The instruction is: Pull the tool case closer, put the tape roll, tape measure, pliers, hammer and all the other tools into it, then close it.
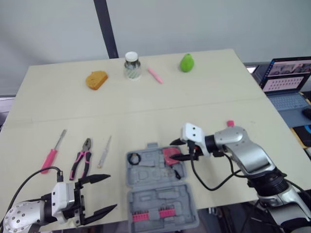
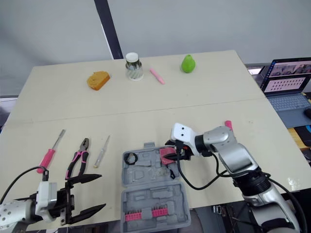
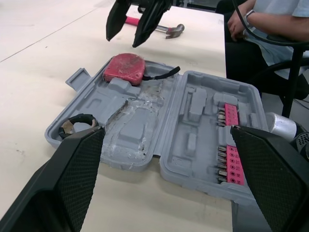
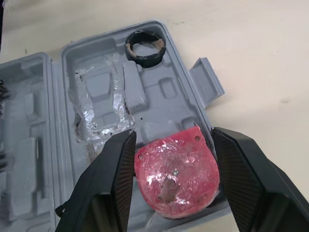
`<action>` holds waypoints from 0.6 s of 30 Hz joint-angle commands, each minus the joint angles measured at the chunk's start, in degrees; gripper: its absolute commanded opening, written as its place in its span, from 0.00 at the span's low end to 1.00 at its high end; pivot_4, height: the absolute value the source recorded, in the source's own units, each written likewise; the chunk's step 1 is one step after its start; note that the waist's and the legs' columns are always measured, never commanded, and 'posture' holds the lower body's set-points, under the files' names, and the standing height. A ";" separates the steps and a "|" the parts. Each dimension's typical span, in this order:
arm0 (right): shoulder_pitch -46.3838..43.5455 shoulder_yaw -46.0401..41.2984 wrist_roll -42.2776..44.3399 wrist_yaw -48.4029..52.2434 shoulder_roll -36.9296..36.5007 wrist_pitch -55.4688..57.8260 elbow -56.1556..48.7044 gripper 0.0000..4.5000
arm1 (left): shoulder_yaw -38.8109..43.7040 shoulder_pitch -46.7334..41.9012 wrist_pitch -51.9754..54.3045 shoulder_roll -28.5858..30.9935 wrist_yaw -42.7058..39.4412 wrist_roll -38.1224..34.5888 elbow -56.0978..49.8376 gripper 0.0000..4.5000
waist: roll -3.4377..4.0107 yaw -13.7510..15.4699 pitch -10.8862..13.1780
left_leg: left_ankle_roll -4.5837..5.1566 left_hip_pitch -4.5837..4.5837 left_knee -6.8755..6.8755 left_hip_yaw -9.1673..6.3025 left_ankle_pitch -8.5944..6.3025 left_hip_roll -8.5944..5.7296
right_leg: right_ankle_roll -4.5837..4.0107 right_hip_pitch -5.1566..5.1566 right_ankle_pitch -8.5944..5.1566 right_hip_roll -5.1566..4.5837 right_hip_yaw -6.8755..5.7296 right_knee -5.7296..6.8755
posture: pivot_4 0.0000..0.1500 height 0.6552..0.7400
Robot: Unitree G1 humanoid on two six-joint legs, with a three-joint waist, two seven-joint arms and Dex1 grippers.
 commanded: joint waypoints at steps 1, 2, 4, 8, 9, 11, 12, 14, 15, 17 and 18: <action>0.73 -1.44 0.79 -0.75 0.15 -3.94 1.84 0.58 | 1.56 0.43 -0.09 0.52 -0.03 -0.67 -0.48 1.00 | 0.00 0.00 0.00 | 0.00 0.00 0.00 0.00 0.00 0.00 | 0.00 0.00 0.00 0.00 0.00 0.01 | 1.00 0.95; 0.71 -1.43 0.77 -0.95 0.30 -4.46 2.55 0.58 | 1.66 0.47 -0.09 0.57 -0.04 -0.69 -0.51 1.00 | 0.00 -0.02 0.00 | 0.00 0.00 0.00 0.01 0.00 0.00 | 0.00 -0.01 0.00 0.00 0.00 0.01 | 1.00 0.95; 0.61 -1.40 0.73 -1.41 0.58 -5.60 3.95 0.58 | 1.82 0.55 0.01 0.67 0.07 -0.71 -0.70 1.00 | 0.00 0.00 0.00 | 0.00 0.00 0.00 0.01 0.00 0.01 | 0.00 -0.01 0.00 0.00 0.00 0.01 | 1.00 0.95; 1.32 -1.46 0.68 -1.88 0.76 -9.00 6.05 0.58 | 2.56 0.95 0.11 0.82 -0.03 -0.75 -0.94 1.00 | 0.00 0.04 0.00 | 0.00 0.00 0.00 0.01 0.00 0.01 | 0.00 -0.01 0.00 0.00 0.00 0.01 | 1.00 0.95; 1.58 -1.63 0.69 -2.03 0.79 -10.02 6.59 0.58 | 2.79 1.18 0.10 0.86 -0.07 -0.78 -1.06 1.00 | 0.00 0.04 0.00 | 0.00 0.00 0.00 0.01 0.00 0.01 | 0.00 -0.01 0.00 0.00 0.00 0.01 | 1.00 0.95; 2.00 -1.86 0.87 -2.23 0.79 -11.16 7.08 0.46 | 3.13 1.57 0.15 0.95 -0.09 -0.81 -1.37 1.00 | 0.00 0.02 0.00 | 0.00 0.00 0.00 0.01 0.00 0.01 | 0.00 -0.01 0.00 0.00 -0.01 0.00 | 1.00 0.95; 2.01 -1.82 0.91 -2.32 0.84 -11.35 7.14 0.40 | 3.29 1.65 0.21 1.02 -0.13 -0.85 -1.41 1.00 | 0.00 0.03 0.00 | 0.00 0.00 0.00 0.01 0.00 0.01 | 0.00 -0.01 0.00 0.00 -0.01 0.00 | 1.00 0.95; 1.96 -1.67 0.97 -2.50 0.96 -11.41 7.20 0.40 | 3.58 1.93 0.33 1.10 -0.28 -0.89 -1.62 1.00 | 0.00 0.02 0.00 | 0.00 0.00 0.00 0.01 0.00 0.02 | 0.00 -0.01 0.00 0.01 0.00 0.00 | 1.00 0.95; 1.97 -1.61 0.99 -2.60 1.02 -11.50 7.19 0.40 | 3.68 2.00 0.43 1.14 -0.34 -0.91 -1.73 1.00 | 0.00 0.02 0.00 | 0.00 0.00 0.01 0.01 0.00 0.02 | 0.00 -0.01 0.00 0.01 0.00 0.01 | 1.00 0.95; 2.17 -1.71 1.11 -2.88 1.25 -12.31 7.26 0.40 | 3.80 2.04 0.59 1.22 -0.32 -0.93 -1.89 1.00 | 0.00 0.02 0.00 | 0.00 0.00 0.01 0.01 0.00 0.03 | 0.00 -0.01 0.00 0.01 0.00 0.00 | 1.00 0.95; 2.19 -1.76 1.11 -3.06 1.42 -12.62 7.39 0.40 | 3.88 2.01 0.63 1.28 -0.35 -0.98 -1.87 1.00 | 0.00 0.02 0.00 | 0.00 0.00 0.01 0.01 0.00 0.03 | 0.00 -0.01 0.00 0.01 0.00 0.00 | 1.00 0.95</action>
